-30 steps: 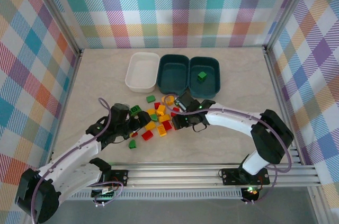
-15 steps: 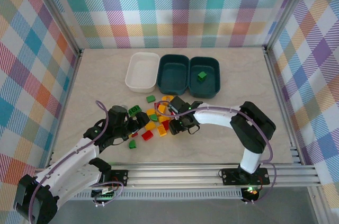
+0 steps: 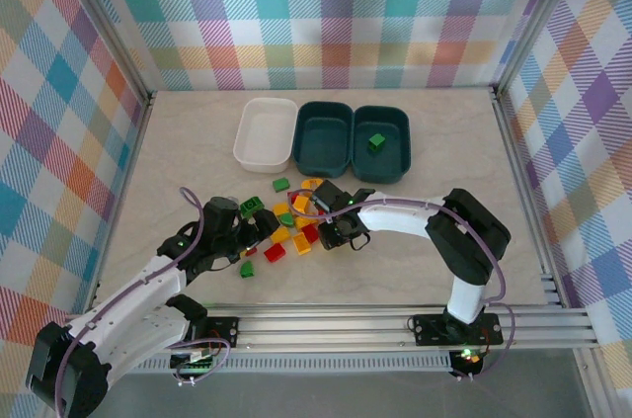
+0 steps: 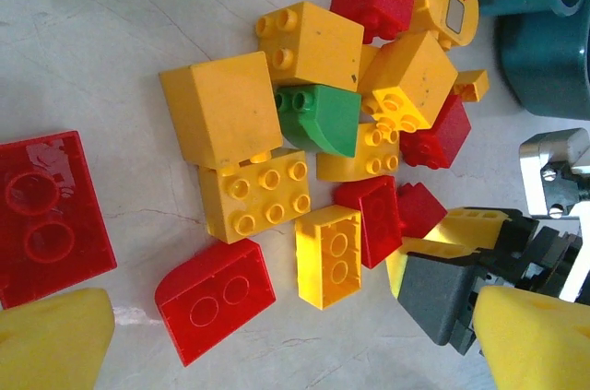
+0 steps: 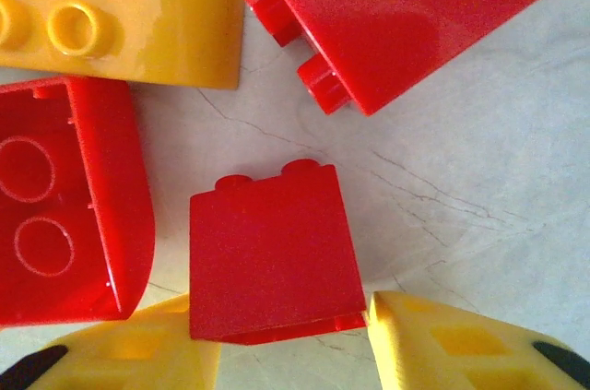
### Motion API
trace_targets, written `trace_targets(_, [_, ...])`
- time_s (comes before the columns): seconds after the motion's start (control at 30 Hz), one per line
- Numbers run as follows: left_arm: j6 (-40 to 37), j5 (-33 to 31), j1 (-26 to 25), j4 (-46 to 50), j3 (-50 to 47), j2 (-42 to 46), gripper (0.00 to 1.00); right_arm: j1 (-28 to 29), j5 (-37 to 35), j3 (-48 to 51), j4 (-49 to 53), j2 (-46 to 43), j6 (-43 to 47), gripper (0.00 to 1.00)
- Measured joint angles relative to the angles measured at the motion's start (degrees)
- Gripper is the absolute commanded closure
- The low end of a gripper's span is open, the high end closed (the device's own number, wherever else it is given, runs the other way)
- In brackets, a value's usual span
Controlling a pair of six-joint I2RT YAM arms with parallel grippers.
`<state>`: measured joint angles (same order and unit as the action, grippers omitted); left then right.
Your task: Sort the legos into containers by color
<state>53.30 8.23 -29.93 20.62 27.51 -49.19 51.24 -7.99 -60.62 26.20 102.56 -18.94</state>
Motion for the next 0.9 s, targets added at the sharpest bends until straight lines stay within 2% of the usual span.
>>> trace_targets(0.17, [-0.02, -0.22, 0.0, 0.0, 0.0, -0.37, 0.0, 0.0, -0.81, 0.02, 0.0, -0.02, 0.46, 0.64])
trace_targets(0.53, [-0.2, -0.17, 0.0, -0.02, 0.07, -2.21, 0.0, 0.0, -1.62, 1.01, -3.85, -1.18, 0.33, 0.66])
trace_targets(0.73, [-0.22, -0.11, 0.0, -0.48, 0.85, -4.55, 0.0, -0.37, -4.26, 0.17, -4.35, -5.49, 0.96, 0.67])
trace_targets(0.9, [-0.28, 1.01, 0.0, -2.6, 3.13, -9.42, 0.0, -4.26, -4.83, -5.81, -4.35, -5.46, 2.05, 0.68])
